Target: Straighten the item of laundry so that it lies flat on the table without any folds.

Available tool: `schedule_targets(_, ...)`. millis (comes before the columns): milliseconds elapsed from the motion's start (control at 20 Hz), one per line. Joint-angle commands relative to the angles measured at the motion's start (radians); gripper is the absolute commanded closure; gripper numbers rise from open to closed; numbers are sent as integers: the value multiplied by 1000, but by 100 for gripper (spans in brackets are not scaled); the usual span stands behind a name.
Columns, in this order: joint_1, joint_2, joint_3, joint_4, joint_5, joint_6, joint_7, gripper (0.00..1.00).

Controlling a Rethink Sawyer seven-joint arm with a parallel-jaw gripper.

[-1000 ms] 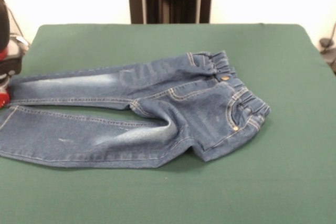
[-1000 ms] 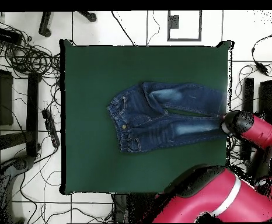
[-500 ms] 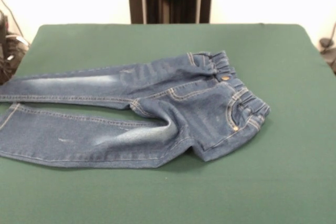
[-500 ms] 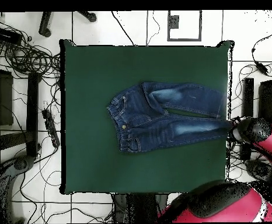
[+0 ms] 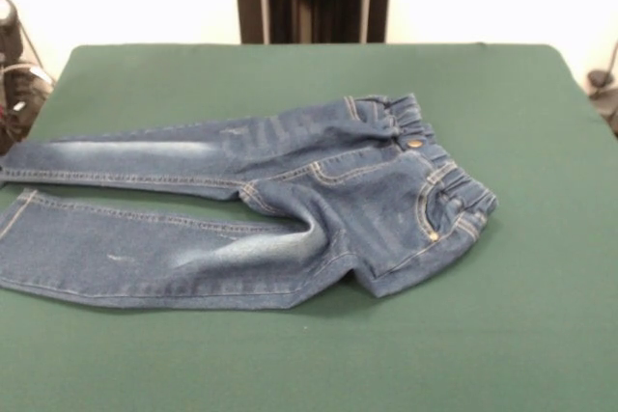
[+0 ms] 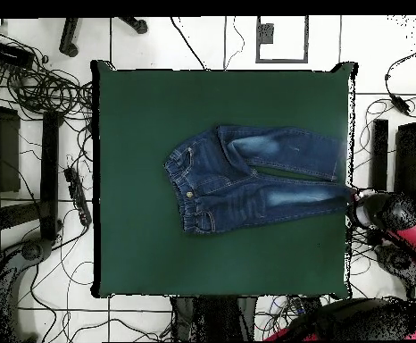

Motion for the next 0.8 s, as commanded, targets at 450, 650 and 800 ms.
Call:
schedule_targets(450, 38, -3, 221, 157, 36, -47, 27, 0)
schedule_targets(650, -17, -26, 316, 222, 70, -132, 32, 0)
schedule_targets(800, -49, -46, 369, 262, 74, -171, 33, 0)
